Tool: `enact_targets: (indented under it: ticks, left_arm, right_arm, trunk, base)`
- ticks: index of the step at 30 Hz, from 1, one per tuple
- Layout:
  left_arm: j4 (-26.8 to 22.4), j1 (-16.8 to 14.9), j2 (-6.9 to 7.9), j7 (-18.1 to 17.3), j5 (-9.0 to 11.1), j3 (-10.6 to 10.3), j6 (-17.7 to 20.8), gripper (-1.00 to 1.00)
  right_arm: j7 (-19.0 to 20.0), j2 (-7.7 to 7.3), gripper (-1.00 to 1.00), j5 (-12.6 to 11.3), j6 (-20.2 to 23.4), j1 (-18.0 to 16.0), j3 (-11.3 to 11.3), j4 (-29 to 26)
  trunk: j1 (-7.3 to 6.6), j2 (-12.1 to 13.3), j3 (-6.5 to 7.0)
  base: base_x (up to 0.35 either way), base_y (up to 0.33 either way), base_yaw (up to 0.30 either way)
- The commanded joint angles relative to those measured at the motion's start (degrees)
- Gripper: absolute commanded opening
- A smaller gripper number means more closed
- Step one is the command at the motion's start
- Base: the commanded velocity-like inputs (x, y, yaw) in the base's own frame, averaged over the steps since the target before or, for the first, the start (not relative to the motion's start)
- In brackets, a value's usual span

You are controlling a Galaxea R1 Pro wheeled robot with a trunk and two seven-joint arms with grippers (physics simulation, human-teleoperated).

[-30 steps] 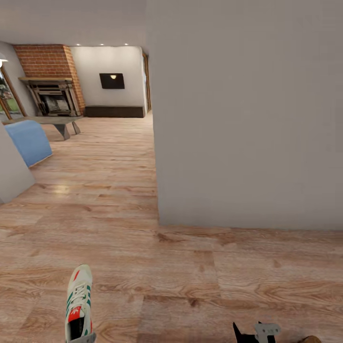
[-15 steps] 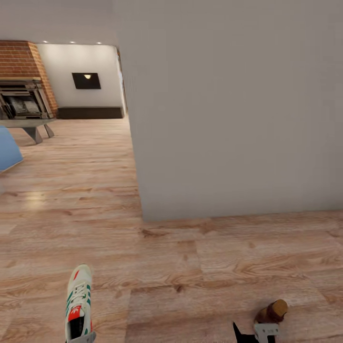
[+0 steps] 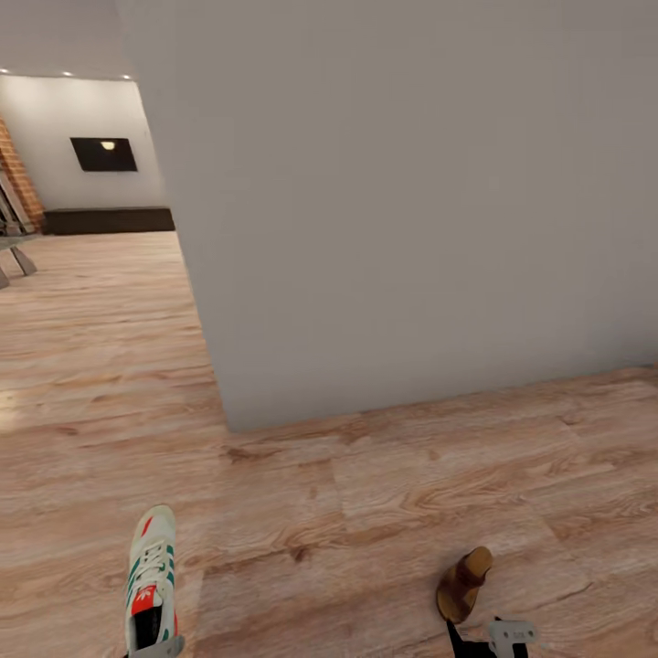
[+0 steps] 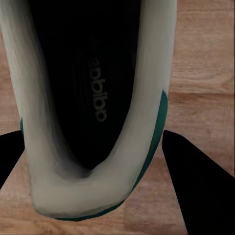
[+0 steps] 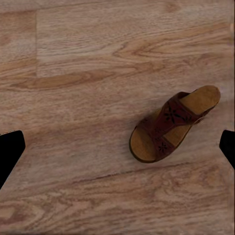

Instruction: Pick up the two gym shoes and the two sandals from the corridor floor and place them onto the hallstand (shoe rack) in the corridor, making sure they are on the rack and not on the floor. Arrange them so the two gym shoes are next to each other and the two sandals are next to each other.

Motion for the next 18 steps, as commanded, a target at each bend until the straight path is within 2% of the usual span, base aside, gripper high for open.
enact_targets:
  ticks: [1, 11, 18]
  left_arm:
    - [0.0, 0.0, 0.02, 0.2, 0.2, -0.2, -0.2, -1.00]
    - [0.0, 0.0, -0.02, 0.2, 0.2, -0.2, -0.2, -1.00]
    - [0.0, 0.0, 0.03, 0.2, 0.2, -0.1, -0.2, -1.00]
  right_arm:
    - [0.4, 0.06, 1.00, 0.6, -0.2, -0.1, -0.5, 0.1]
    - [0.3, 0.07, 1.00, 0.6, -0.2, -0.1, -0.5, 0.1]
    - [0.4, 0.07, 1.00, 0.6, -0.2, -0.1, -0.5, 0.1]
  trunk:
    - [-0.01, 0.0, -0.04]
    - [-0.01, 0.0, -0.04]
    - [-0.01, 0.0, -0.04]
  base:
    - [0.000, -0.270, -0.265]
    - [0.007, -0.271, -0.265]
    - [0.103, -0.272, -0.265]
